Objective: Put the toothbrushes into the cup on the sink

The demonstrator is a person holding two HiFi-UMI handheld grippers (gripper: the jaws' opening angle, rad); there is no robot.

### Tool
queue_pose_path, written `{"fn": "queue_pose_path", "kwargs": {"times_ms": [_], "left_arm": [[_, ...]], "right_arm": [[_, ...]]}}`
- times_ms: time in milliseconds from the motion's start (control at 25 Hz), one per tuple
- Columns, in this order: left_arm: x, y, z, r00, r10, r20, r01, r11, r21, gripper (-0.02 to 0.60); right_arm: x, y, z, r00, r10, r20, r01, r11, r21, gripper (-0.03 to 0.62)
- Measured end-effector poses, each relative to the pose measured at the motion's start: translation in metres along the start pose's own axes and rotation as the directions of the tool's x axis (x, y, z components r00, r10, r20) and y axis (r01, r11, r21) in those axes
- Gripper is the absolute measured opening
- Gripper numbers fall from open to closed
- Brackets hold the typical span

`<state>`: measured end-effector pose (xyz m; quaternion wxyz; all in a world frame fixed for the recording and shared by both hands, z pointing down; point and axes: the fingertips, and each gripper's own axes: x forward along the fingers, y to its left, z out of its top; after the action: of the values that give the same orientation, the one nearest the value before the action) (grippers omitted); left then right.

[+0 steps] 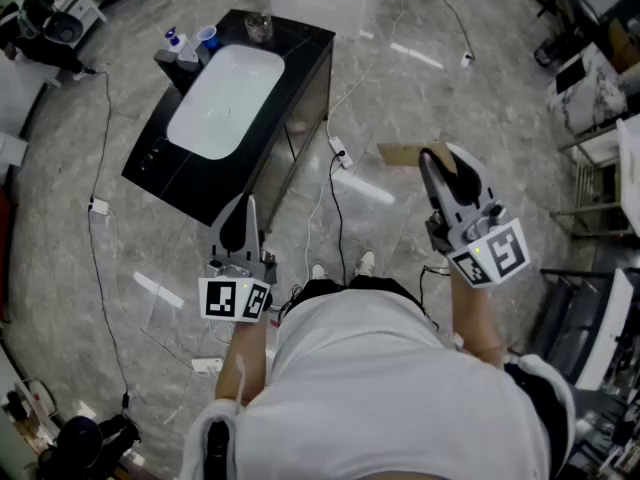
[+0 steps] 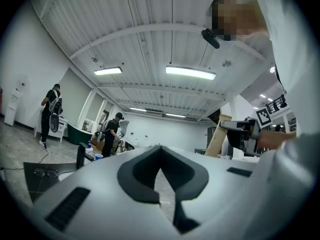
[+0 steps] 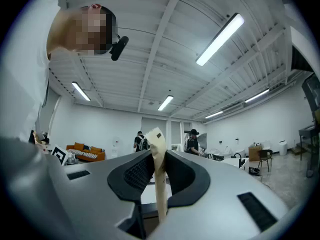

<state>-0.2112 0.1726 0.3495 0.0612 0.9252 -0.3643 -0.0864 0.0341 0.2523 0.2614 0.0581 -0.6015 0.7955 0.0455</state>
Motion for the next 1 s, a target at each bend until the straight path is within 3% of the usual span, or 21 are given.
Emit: {"fn": "queue_pose_path", "kwargs": {"times_ms": [560, 1000], "left_arm": [[-0.022, 0.017, -0.002, 0.999, 0.05, 0.001, -0.05, 0.999, -0.019, 0.003], [-0.022, 0.028, -0.028, 1.0, -0.001, -0.008, 0.0, 0.998, -0.07, 0.003]], "right_arm": [[0.007, 0.003, 0.003, 1.0, 0.004, 0.007, -0.004, 1.0, 0.012, 0.087], [-0.001, 0.017, -0.002, 1.0, -0.026, -0.001, 0.026, 1.0, -0.003, 0.087]]}}
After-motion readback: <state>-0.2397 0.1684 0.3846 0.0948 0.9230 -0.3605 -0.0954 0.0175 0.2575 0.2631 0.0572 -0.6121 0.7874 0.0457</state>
